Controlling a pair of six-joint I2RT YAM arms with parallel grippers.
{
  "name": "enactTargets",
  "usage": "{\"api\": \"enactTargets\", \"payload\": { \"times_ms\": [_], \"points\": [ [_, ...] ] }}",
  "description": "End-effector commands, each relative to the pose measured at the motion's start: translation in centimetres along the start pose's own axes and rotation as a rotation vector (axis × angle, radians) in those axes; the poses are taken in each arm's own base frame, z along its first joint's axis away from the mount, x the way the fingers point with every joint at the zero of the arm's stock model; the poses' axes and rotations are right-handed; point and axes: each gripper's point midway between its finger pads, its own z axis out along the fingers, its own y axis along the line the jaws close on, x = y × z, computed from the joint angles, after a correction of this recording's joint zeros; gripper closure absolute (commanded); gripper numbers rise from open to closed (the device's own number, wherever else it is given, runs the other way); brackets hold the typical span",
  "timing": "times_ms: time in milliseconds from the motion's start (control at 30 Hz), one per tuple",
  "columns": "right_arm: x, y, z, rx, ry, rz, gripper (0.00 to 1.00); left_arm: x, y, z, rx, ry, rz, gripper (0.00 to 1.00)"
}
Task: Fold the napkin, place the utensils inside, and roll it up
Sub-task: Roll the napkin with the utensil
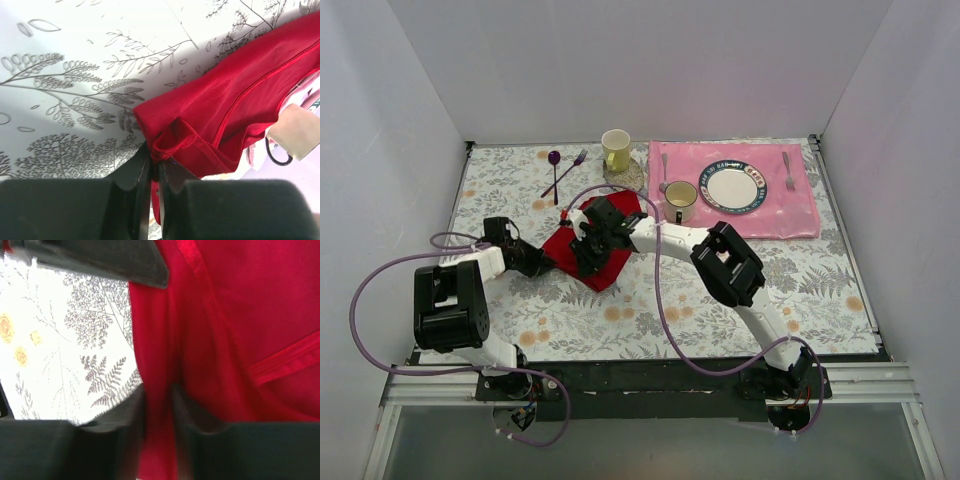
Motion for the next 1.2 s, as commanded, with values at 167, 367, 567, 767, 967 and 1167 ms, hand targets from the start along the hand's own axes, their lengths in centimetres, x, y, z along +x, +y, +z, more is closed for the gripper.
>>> {"api": "enactTargets", "payload": {
  "times_ms": [167, 367, 567, 767, 967, 1167],
  "points": [
    [-2.0, 1.1, -4.0, 0.275, 0.0, -0.136, 0.43, -0.9, -1.2, -0.8, -0.085, 0.001, 0.027, 1.0],
    [-2.0, 0.8, -3.1, 0.446, -0.02, -0.289, 0.03, -0.6, -0.6, -0.8, -0.121, 0.019, -0.001, 1.0],
    [-2.7, 0.9, -2.4, 0.571, -0.064, -0.385, 0.14, -0.4, -0.3, -0.8, -0.141, 0.033, -0.009, 1.0],
    [-2.1, 1.5, -0.6, 0.579, -0.034, -0.437, 0.24, -0.2, -0.4, -0.5, -0.139, 0.059, -0.016, 1.0],
    [-1.3, 0.2, 0.3, 0.615, -0.028, -0.456, 0.34, 0.0, -0.4, -0.8, -0.142, 0.065, -0.012, 1.0],
    [-1.2, 0.4, 1.2, 0.583, -0.025, -0.472, 0.53, -0.1, -0.6, -0.9, -0.139, 0.061, -0.001, 1.0]
  ]
}}
